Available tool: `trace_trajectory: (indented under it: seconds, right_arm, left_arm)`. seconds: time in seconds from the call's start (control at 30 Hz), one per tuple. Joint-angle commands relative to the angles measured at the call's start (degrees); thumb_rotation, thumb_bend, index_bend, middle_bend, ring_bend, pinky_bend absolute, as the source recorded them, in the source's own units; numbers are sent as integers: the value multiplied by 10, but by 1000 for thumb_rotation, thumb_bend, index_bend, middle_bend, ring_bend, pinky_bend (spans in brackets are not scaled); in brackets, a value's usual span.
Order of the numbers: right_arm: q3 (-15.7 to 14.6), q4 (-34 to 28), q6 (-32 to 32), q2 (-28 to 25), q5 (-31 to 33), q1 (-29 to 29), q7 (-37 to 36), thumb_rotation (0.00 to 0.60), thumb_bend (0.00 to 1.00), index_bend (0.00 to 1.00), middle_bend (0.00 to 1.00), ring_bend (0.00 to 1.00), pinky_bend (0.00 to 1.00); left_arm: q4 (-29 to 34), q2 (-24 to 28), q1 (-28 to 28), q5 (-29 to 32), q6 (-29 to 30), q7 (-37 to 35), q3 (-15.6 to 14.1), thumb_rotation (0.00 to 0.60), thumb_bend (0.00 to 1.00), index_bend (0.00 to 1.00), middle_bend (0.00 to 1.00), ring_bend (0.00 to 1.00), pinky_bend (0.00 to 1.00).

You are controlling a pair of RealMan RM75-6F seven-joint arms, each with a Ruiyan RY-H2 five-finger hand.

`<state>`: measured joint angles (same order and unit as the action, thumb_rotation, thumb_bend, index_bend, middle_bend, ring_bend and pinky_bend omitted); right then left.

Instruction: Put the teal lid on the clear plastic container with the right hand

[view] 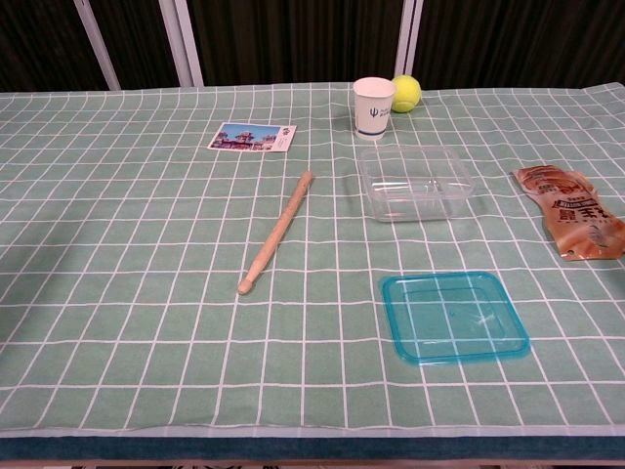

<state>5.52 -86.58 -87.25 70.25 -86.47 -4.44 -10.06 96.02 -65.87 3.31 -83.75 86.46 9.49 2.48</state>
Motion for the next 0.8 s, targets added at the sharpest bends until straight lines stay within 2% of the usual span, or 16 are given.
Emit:
trace_trajectory:
  seconds: [0.03, 0.63, 0.77, 0.8]
  right_arm:
    - [-1, 0, 0, 0, -1, 0, 1, 600, 348, 0, 0, 0, 0]
    - [-10, -4, 15, -19, -10, -4, -30, 600, 331, 0, 0, 0, 0]
    - [-20, -7, 21, -29, -26, -7, -46, 600, 309, 0, 0, 0, 0]
    - [-30, -11, 25, -37, -42, -9, -61, 600, 309, 0, 0, 0, 0]
  left_arm:
    - [0, 0, 0, 0, 0, 0, 0, 600, 568, 115, 0, 0, 0]
    - [2, 1, 0, 2, -2, 1, 0, 600, 568, 115, 0, 0, 0]
    - [4, 1, 0, 3, -2, 0, 0, 600, 567, 115, 0, 0, 0]
    - [5, 0, 0, 5, -4, 0, 0, 600, 568, 115, 0, 0, 0]
